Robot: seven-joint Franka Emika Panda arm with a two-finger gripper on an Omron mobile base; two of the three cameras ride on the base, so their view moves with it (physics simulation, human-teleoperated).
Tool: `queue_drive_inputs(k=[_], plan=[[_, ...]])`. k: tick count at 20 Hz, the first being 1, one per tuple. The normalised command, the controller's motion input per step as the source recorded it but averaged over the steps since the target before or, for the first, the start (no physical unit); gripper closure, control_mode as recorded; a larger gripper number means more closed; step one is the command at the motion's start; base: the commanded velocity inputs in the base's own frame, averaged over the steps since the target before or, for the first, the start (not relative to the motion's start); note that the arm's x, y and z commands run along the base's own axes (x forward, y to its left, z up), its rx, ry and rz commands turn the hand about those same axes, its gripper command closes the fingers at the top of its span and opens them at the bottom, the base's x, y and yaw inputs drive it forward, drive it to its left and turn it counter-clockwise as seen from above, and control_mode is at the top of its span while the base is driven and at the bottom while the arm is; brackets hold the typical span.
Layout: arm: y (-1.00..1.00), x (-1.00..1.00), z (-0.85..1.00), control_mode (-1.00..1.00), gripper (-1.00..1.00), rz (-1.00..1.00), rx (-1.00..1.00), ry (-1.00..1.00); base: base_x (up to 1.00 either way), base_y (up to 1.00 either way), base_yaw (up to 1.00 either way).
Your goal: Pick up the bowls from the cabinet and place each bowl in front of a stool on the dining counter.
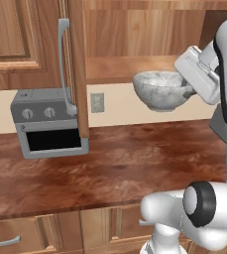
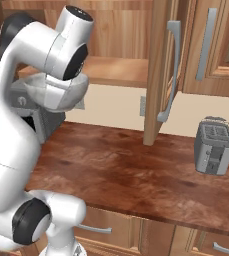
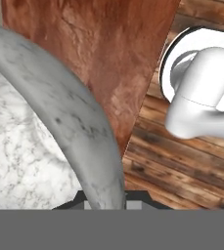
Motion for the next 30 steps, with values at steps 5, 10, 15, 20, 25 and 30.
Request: queue_drive_inputs(k=[5, 10, 15, 20, 25, 30], plan=[[0.00, -0.39, -0.24, -1.00, 1.00, 0.00, 0.00, 0.07, 0.00, 0.00, 0.00], [0.00, -0.29, -0.37, -1.00, 1.00, 0.00, -0.01, 0.01, 0.00, 0.00, 0.00], [0.00, -0.11, -0.18, 1.00, 1.00, 0.00, -0.01, 0.00, -0.32, -0.03, 0.01], [0.00, 0.00, 0.00, 1.00, 1.00, 0.00, 0.00, 0.00, -0.81, -0.02, 0.35], [0.00, 0.00, 0.00, 1.00, 1.00, 0.00, 0.00, 0.00, -0.35, -0.14, 0.86], [0.00, 0.00, 0.00, 1.00, 1.00, 0.00, 0.00, 0.00, -0.19, -0.14, 0.99]])
